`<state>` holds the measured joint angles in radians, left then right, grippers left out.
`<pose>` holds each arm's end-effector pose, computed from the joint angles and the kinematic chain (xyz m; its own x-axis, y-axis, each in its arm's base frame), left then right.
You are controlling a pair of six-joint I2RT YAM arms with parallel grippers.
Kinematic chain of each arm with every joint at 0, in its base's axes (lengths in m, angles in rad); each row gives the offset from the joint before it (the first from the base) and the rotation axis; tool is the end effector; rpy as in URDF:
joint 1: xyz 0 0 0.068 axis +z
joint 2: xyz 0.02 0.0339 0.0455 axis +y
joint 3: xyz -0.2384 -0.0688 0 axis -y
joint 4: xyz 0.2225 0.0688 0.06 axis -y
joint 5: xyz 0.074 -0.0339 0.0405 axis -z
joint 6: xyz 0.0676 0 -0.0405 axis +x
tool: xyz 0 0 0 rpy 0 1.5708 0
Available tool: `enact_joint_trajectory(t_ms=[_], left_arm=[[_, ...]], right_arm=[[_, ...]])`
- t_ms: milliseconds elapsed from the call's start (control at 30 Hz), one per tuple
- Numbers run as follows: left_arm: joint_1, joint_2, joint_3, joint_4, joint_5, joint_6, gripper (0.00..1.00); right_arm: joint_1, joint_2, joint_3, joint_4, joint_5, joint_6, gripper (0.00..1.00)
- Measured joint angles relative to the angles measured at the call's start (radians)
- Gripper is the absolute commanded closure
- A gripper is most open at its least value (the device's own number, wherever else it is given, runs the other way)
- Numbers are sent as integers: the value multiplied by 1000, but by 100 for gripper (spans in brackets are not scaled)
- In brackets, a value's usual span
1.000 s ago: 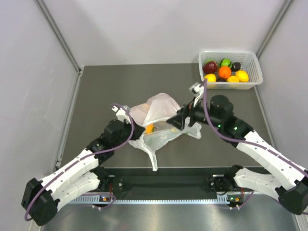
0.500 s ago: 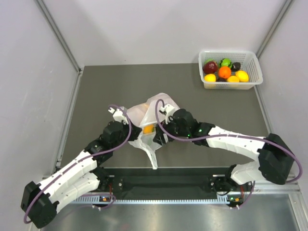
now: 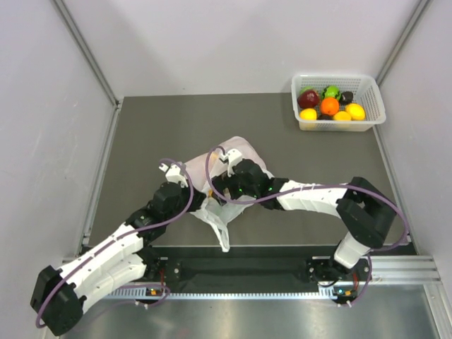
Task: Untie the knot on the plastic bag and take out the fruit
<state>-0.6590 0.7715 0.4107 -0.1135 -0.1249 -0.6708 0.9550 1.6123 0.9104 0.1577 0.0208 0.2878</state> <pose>0.1664 -0.1182 0.1929 -0.6060 -0.3107 -0.7322 0.1828 0.8415 -0.5084 0.2089 0.2928 0.1805 -0.5155 -0.2372 -0.8234 -0.6878 0.6876 0.2325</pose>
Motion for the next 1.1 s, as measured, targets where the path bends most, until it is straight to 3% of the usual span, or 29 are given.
enact_joint_trajectory(t_ms=[600,633,733,767,867,933,1033,1100], left_arm=[[4,32,-45,92,26,-21,100],[4,32,-50,96,27,-23,100],[5,32,-60,106,31,-29,100],[5,32,-61,108,31,-31,100],[5,31,-61,114,32,-34,100],[5,31,-62,114,32,-35,100],[5,31,-63,118,35,-35,100],[5,32,-63,124,39,-35,100]], right_arm=[[31,259,125,133,169,-21,3],[31,270,131,134,170,-18,7],[31,281,136,134,166,-11,36],[31,280,136,136,165,-8,60],[31,258,124,130,160,1,94],[31,209,95,111,157,2,100],[24,106,60,34,134,6,100],[2,31,59,-40,40,13,100]])
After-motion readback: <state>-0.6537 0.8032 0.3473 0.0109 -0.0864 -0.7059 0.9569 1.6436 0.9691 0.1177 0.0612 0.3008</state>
